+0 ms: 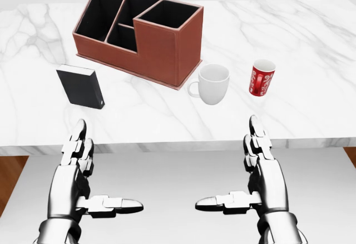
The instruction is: Pick up the red mug and place it to the right of the caddy.
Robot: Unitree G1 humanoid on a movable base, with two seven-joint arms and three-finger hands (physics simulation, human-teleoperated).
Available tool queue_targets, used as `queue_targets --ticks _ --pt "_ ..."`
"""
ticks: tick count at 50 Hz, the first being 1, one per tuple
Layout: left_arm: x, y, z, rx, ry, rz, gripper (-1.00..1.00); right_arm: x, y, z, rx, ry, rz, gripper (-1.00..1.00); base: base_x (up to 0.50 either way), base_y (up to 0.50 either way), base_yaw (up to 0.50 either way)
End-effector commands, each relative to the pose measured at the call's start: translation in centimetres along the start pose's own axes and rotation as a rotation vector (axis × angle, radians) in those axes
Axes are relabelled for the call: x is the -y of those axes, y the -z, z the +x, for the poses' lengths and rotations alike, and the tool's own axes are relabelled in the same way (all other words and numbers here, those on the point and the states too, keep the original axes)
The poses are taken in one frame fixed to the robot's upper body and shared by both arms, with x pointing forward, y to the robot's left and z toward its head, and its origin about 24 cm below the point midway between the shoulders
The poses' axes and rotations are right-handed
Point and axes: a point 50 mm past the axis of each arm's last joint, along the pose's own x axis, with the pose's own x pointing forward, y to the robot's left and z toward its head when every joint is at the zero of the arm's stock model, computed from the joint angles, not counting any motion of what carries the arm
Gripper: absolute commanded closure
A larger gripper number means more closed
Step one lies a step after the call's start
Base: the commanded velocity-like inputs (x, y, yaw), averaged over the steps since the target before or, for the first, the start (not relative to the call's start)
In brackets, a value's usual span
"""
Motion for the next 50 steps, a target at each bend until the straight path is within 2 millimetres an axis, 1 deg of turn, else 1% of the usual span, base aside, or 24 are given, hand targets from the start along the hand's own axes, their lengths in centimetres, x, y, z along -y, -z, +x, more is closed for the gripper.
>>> queue_targets --ticks 1,8,10,12,15,16,18,19,20,26,31,37,38,43,45,50 --pt "-0.8 -0.6 -0.3 0.017 0.002 0.017 -1.0 0.5 -0.4 -0.3 0.001 -0.019 0.009 -1.0 0.0 0.0 0.0" --pt "-0.9 -1.6 -0.8 0.044 -0.007 0.024 -1.0 0.7 -1.4 -0.7 0.016 -0.019 0.03 -1.0 0.0 0.0 0.0" --pt "-1.0 -2.2 -1.1 0.055 -0.01 0.025 -1.0 0.7 -1.9 -0.9 0.041 -0.015 0.031 -1.0 0.0 0.0 0.0" --pt "-1.1 -2.9 -1.6 0.075 -0.01 0.025 -1.0 0.8 -2.9 -1.2 0.084 -0.012 0.036 -1.0 0.0 0.0 0.0" --pt "-1.3 -3.9 -2.0 0.116 -0.009 0.031 -1.0 0.9 -3.8 -1.6 0.122 -0.014 0.034 -1.0 0.0 0.0 0.0" --pt "-1.6 -4.7 -2.3 0.148 -0.013 0.046 -1.0 0.9 -4.2 -1.8 0.136 -0.015 0.033 -1.0 0.0 0.0 0.0" --pt "-1.9 -5.4 -2.7 0.176 -0.017 0.057 -1.0 0.9 -4.5 -2.0 0.151 -0.03 0.047 -1.0 0.0 0.0 0.0" --pt "-2.3 -6.3 -3.2 0.214 -0.027 0.06 -1.0 0.9 -4.9 -2.2 0.168 -0.024 0.049 -1.0 0.0 0.0 0.0" --pt "-2.5 -6.7 -3.4 0.235 -0.029 0.062 -1.0 0.9 -5.1 -2.3 0.18 -0.024 0.049 -1.0 0.0 0.0 0.0" --pt "-3.2 -8.6 -4.5 0.313 -0.045 0.078 -1.0 1.2 -6.8 -3.0 0.255 -0.017 0.048 -1.0 0.0 0.0 0.0" --pt "-2.6 -10.1 -5.5 0.378 -0.027 0.094 -1.0 1.5 -7.6 -3.4 0.29 -0.012 0.044 -1.0 0.0 0.0 0.0" --pt "-1.9 -11.9 -6.9 0.463 -0.009 0.112 -1.0 1.6 -9.2 -4.3 0.358 -0.011 0.034 -1.0 0.0 0.0 0.0" --pt "-1.8 -12.4 -7.2 0.483 -0.005 0.116 -1.0 1.6 -9.7 -4.7 0.381 -0.01 0.034 -1.0 0.0 0.0 0.0" --pt "-1.4 -13.5 -8.2 0.537 0.002 0.131 -1.0 1.5 -10.7 -5.6 0.428 -0.019 0.027 -1.0 0.0 0.0 0.0" --pt "-1.1 -13.6 -8.3 0.539 0.005 0.14 -1.0 1.4 -11.0 -5.8 0.439 -0.023 0.025 -1.0 0.0 0.0 0.0" --pt "-0.7 -15.0 -9.5 0.609 0.012 0.151 -1.0 1.2 -11.8 -6.7 0.478 -0.045 0.039 -1.0 0.0 0.0 0.0"
